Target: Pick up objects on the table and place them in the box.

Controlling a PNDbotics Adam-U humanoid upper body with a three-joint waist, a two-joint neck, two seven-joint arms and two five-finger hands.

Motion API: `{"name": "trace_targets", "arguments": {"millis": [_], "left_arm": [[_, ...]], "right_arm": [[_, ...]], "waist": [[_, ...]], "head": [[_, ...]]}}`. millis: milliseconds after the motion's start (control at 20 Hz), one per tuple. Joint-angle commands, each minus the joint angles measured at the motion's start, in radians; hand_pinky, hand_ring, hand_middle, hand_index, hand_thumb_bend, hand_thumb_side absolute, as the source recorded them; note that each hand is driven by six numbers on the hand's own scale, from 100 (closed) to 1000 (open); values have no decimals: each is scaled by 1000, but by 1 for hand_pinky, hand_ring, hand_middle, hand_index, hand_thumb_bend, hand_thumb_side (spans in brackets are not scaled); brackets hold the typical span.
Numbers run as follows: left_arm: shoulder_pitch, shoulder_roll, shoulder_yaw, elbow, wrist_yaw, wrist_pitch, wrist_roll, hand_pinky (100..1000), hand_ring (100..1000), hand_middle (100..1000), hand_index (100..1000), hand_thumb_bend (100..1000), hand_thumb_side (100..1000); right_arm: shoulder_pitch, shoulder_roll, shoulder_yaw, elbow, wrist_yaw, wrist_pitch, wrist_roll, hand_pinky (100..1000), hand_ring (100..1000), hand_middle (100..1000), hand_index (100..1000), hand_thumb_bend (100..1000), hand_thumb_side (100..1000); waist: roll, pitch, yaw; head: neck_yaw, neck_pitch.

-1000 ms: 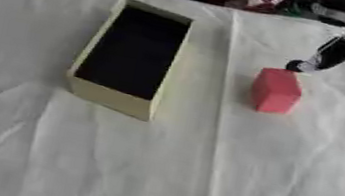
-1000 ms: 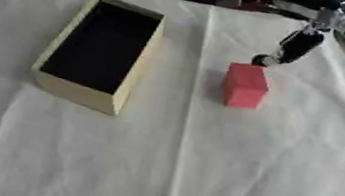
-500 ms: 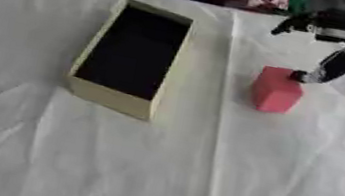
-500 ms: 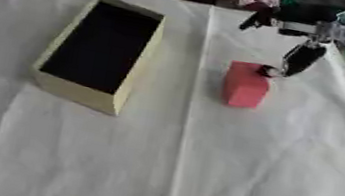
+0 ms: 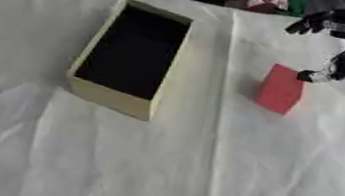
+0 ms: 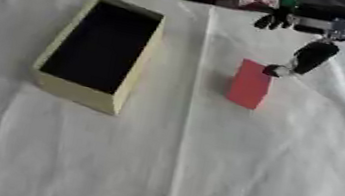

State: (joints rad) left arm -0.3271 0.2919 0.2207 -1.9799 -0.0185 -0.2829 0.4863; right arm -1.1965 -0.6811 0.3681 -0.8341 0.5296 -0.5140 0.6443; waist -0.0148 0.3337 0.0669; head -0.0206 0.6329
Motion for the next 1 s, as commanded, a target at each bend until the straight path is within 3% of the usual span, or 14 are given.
{"name": "trace_targets", "arguments": {"millis": [50, 250, 400, 550, 1000], "left_arm": [[-6, 19, 8, -20, -1, -1, -3, 568, 539, 516, 661, 208, 100], [-6, 19, 8, -20, -1, 0, -2, 568, 539, 516, 661, 208, 100], [-6, 21, 9, -20, -2, -1, -2, 568, 539, 517, 661, 207, 100], [-6, 21, 9, -20, -2, -1, -2, 568, 539, 517, 661, 207, 100], [-11, 22, 7, -20, -1, -2, -5, 569, 540, 518, 661, 209, 100]], "right_arm": [[-34, -34, -40, -54, -47, -97, 179, 869, 883, 866, 948, 404, 344], [-39, -50, -69, -118, -101, -40, 236, 867, 880, 862, 946, 360, 377], [-32, -67, -79, -150, -140, 2, 259, 854, 875, 854, 944, 290, 484], [-18, -85, -72, -187, -177, 48, 262, 848, 870, 849, 942, 310, 511], [52, -149, 11, -378, -233, 212, 263, 840, 877, 855, 941, 388, 413]], "waist": [[8, -36, -4], [8, -35, -8], [7, -35, -8], [5, -35, -9], [-1, -35, -6]], "head": [[3, 11], [5, 13], [6, 13], [4, 13], [-1, 8]]}}
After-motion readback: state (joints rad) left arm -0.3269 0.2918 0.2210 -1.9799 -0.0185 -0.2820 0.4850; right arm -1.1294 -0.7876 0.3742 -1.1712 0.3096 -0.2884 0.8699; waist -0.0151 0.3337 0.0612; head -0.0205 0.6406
